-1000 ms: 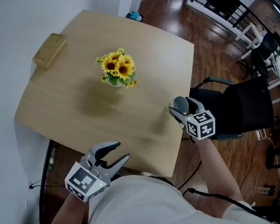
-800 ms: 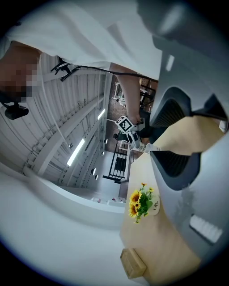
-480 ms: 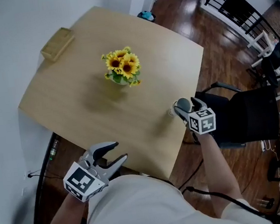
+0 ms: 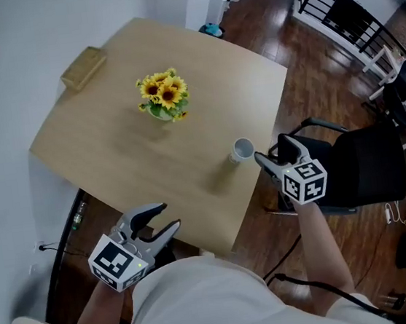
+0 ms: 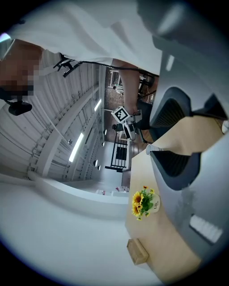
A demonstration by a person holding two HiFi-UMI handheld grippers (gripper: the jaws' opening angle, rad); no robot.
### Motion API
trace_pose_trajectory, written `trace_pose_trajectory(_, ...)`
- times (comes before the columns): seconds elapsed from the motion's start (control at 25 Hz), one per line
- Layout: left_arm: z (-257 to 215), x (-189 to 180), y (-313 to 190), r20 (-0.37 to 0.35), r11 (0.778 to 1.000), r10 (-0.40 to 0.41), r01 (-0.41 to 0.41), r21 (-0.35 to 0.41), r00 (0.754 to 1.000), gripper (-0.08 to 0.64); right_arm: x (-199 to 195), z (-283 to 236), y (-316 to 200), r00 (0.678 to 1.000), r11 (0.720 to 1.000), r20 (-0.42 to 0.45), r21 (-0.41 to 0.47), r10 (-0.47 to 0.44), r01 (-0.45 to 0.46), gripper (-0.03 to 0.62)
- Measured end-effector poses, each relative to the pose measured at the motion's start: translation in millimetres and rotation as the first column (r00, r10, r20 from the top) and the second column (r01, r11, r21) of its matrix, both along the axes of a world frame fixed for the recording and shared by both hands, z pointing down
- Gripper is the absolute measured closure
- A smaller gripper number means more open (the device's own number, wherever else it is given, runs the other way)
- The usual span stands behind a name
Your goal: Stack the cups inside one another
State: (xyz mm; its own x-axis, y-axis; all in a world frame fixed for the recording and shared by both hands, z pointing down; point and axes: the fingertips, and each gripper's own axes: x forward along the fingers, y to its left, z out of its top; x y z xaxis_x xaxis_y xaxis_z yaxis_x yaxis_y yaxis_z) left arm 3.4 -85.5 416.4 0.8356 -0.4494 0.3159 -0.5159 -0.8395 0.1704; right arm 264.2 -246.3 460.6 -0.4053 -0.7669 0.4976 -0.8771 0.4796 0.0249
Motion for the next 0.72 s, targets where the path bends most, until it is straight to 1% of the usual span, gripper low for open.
trace_pose_trajectory(0.2,2.9,28.6,40.1,-0.011,0.998,-0.068,0.068,-0.012,0.998,0.382,18.1,9.9,63.9,0.997,0.997,0.003,-0.024,-0.073,0.073,0.182)
trace_pose_trajectory(0.28,5.1,37.6,59.9,-0.005,0.996,-0.082,0.082,-0.023,0.997,0.382,24.4,14.3,92.5,0.995,0.994,-0.003,-0.036,-0.099,0.099,0.181)
trace_pose_trajectory(0.4,14.4,42.7,92.8,0.028,0.997,-0.063,0.064,-0.049,0.998,0.382,30.5,15.9,134.5,0.994,0.993,-0.010,-0.043,-0.110,0.109,0.181)
trace_pose_trajectory(0.52,18.8,42.9,118.8,0.051,0.997,-0.047,0.050,-0.062,0.998,0.382,32.5,14.4,176.9,0.995,0.994,0.013,-0.054,-0.099,0.099,0.182)
trace_pose_trajectory(0.6,15.1,43.3,130.9,0.048,0.998,-0.041,0.044,-0.053,0.998,0.382,29.8,15.1,204.6,0.995,0.993,0.017,-0.062,-0.097,0.097,0.181)
trace_pose_trajectory(0.72,4.3,40.9,151.8,0.022,0.999,-0.041,0.042,-0.030,0.999,0.382,21.2,15.1,248.7,0.995,0.993,0.022,-0.074,-0.096,0.097,0.182)
